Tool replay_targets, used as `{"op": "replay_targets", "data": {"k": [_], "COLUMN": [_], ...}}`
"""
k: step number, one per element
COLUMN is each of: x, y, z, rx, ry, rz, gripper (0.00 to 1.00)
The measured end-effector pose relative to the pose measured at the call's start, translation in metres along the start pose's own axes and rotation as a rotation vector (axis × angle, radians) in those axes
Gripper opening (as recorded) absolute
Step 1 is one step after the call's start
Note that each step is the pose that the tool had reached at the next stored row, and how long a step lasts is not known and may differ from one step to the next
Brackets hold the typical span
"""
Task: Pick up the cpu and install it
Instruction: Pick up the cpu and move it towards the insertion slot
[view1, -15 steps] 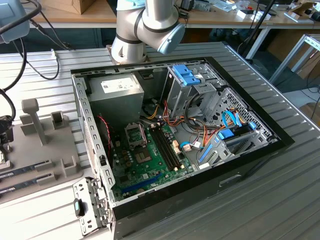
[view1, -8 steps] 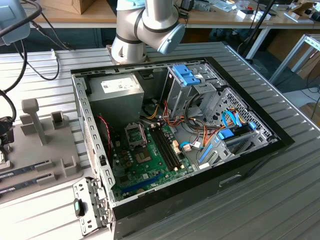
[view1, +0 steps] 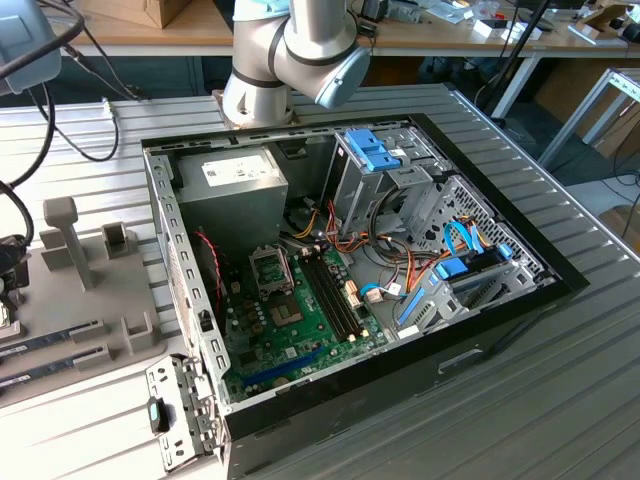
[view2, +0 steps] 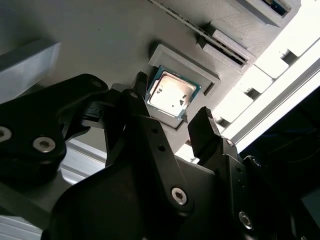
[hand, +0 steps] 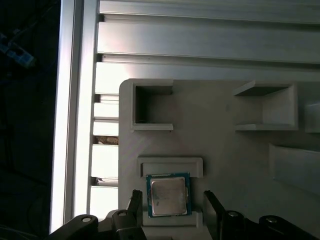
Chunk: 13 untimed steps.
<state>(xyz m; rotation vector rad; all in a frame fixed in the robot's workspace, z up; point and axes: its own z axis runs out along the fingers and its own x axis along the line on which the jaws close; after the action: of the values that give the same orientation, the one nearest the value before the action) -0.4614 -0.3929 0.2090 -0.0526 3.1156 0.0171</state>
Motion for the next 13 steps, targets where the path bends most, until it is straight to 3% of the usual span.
{"op": "replay_targets", "data": {"k": [13], "x": [0.0002], "y": [-0.0001], "z": [0.0056], "rx": [0.001], "ry": [0.0], "rz": [0.0], "gripper": [0.6]}}
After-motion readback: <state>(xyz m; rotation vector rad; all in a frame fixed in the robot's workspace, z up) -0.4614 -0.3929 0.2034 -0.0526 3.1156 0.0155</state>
